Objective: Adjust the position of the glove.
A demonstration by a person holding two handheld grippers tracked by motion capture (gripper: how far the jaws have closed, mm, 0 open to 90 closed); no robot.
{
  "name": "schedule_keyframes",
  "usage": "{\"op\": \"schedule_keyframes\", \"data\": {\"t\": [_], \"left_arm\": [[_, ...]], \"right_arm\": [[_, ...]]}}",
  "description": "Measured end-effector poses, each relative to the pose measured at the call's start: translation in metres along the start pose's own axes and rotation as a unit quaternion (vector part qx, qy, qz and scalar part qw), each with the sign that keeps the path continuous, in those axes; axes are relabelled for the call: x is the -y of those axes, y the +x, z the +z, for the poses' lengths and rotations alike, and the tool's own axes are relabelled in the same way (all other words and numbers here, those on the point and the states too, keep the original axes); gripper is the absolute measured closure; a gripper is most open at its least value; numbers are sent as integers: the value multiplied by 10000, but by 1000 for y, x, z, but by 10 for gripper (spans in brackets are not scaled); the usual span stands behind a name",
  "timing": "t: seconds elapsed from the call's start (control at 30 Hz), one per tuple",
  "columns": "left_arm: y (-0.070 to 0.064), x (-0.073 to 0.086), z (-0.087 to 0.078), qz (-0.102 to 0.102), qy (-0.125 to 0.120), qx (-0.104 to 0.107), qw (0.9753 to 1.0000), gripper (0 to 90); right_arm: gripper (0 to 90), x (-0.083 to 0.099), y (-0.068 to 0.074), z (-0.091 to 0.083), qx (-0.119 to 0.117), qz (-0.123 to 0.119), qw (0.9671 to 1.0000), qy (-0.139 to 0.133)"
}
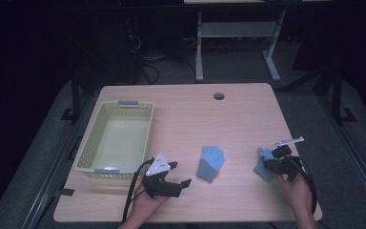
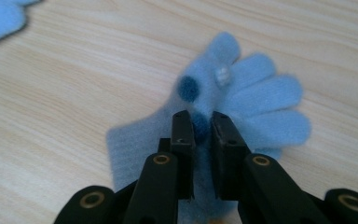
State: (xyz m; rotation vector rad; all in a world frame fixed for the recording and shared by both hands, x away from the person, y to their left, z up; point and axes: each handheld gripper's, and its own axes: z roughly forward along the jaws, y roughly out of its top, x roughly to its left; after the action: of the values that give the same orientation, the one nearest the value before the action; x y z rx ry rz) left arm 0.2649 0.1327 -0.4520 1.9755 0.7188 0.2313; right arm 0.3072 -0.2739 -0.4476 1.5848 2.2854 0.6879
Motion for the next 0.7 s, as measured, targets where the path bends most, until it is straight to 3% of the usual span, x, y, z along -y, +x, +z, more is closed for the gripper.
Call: {"op": "schedule_keyframes", "data": {"t": [0.13,0.4,0.7], "left_arm": [[-1,0,0,12,14,19,10000,190],[-1,0,0,3,14,18,10000,190],[-1,1,1,8,24,7,10000,190]], "right_arm": [[809,-3,6,-7,-41,0,9999,-119],[809,-10,20,-16,-127,-237,9992,-312],[809,-22,38,-29,-414,-393,9968,-559]]}}
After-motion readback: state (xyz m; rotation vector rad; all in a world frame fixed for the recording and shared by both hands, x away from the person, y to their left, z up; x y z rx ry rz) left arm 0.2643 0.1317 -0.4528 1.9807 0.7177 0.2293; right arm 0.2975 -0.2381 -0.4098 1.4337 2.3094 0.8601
